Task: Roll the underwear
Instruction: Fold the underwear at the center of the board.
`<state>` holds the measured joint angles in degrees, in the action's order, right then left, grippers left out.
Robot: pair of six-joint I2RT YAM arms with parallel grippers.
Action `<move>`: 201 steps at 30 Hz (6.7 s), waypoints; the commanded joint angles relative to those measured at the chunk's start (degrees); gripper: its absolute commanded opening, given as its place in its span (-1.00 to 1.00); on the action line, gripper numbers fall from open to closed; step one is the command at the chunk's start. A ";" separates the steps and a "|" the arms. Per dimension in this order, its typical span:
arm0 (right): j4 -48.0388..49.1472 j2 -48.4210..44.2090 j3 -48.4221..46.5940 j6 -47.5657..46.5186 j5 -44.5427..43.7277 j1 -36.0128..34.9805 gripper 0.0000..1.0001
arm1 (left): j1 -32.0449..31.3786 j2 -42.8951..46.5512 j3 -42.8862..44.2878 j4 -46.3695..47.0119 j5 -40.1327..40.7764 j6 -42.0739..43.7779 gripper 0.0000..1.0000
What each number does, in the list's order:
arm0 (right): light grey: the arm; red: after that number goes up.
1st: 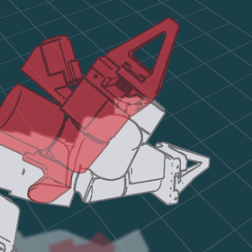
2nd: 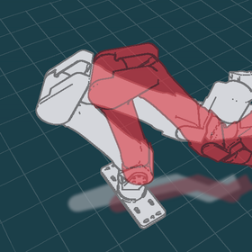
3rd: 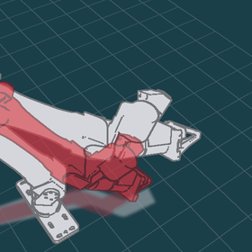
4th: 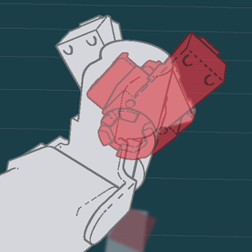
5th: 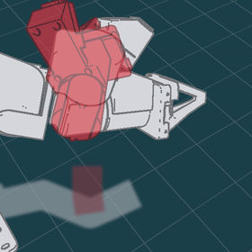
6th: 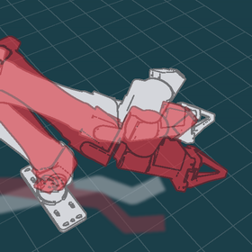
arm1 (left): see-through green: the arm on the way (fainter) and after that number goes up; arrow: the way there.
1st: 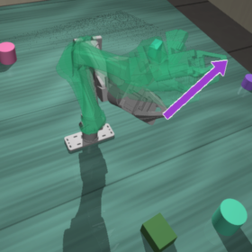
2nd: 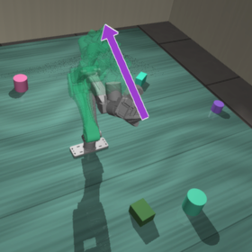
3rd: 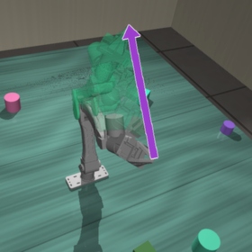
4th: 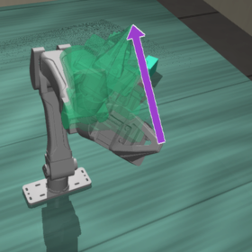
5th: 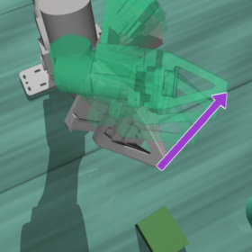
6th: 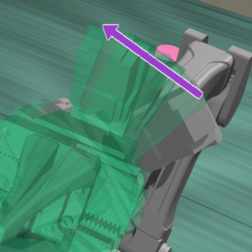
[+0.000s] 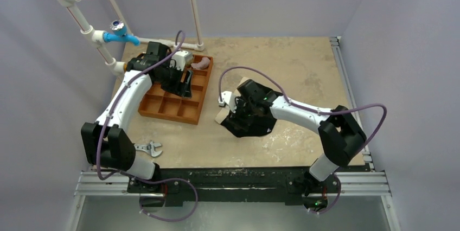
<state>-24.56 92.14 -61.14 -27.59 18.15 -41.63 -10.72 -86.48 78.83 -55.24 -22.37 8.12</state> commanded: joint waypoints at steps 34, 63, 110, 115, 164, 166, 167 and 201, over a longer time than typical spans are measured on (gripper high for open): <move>1.92 3.80 2.78 7.55 -12.93 -11.71 0.10 | 5.10 4.44 -1.14 -0.37 -1.88 -0.08 0.28; -2.23 2.65 0.59 4.73 -8.06 -10.27 -1.00 | 5.01 12.00 -14.63 12.94 -5.17 6.95 0.26; -23.12 -1.46 -2.22 -9.45 29.04 18.25 -1.00 | -39.87 -1.77 -24.86 41.62 7.69 22.72 -0.59; -31.98 0.76 -5.07 -16.83 26.38 18.31 -1.00 | -43.52 0.31 -21.75 35.07 4.79 21.46 -1.00; -53.25 38.02 -54.92 -23.10 10.30 17.12 -0.86 | -24.35 -15.43 -10.83 24.36 -7.64 -6.52 -1.00; -52.45 38.15 -54.51 -22.52 10.47 17.07 -0.84 | -24.42 -16.01 -10.71 24.08 -5.97 -6.62 -1.00; -52.01 38.10 -54.19 -22.30 10.58 17.02 -0.84 | -24.40 -16.04 -10.71 24.12 -5.10 -6.68 -1.00; -37.63 30.38 -41.39 -13.59 9.16 16.58 -0.61 | -24.41 -19.49 -7.11 21.62 2.89 -6.84 -0.29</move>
<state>-65.84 129.71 -106.21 -43.07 26.52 -24.73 -35.27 -107.81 70.08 -32.95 -21.28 1.93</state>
